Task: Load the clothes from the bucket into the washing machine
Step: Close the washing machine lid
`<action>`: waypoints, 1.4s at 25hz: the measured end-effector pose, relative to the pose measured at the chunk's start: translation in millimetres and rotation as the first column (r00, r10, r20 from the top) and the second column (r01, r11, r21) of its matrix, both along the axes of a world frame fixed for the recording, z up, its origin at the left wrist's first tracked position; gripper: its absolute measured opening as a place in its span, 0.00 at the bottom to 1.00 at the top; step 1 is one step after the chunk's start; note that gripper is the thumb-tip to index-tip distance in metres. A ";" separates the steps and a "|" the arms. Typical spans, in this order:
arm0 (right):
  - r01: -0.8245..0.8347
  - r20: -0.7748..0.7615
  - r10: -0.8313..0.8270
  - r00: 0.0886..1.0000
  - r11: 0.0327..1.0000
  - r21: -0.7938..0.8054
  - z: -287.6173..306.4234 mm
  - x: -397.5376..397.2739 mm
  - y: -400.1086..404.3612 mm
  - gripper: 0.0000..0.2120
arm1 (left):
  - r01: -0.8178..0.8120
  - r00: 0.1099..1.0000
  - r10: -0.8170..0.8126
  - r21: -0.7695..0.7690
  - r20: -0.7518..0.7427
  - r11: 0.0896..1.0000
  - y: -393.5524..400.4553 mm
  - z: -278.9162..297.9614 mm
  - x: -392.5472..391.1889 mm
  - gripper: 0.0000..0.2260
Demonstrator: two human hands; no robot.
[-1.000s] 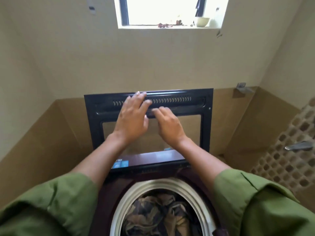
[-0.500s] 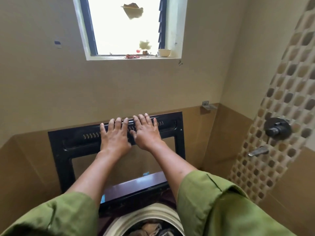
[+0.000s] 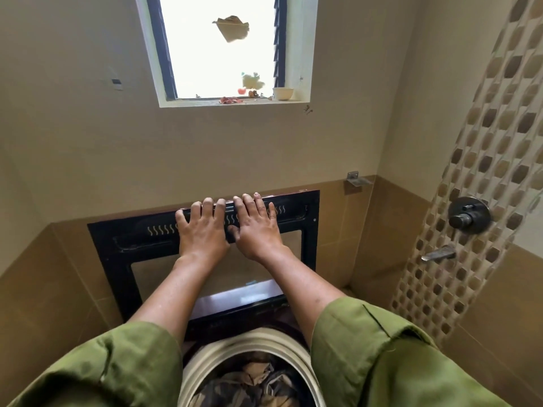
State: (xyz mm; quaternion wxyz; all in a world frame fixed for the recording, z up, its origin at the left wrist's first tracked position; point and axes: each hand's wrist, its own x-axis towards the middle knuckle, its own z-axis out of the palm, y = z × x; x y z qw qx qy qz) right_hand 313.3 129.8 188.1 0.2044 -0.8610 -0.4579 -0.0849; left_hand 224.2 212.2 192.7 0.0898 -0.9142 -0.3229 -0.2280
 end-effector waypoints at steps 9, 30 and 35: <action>-0.040 0.132 0.034 0.991 0.998 0.039 -14.4 -64.6 -96.6 0.29 | -0.052 0.999 0.052 0.079 0.000 0.996 -97.0 8.5 -64.3 0.23; -0.113 -0.062 0.094 0.994 0.848 -0.517 -165.9 -180.3 -258.1 0.18 | 0.059 0.788 -0.248 -0.331 -0.564 0.942 -234.2 -162.7 -194.0 0.16; -0.119 -0.116 0.065 0.991 0.822 -0.557 -189.5 -182.1 -257.7 0.21 | 0.082 0.777 -0.290 -0.368 -0.558 0.926 -229.6 -185.2 -192.4 0.12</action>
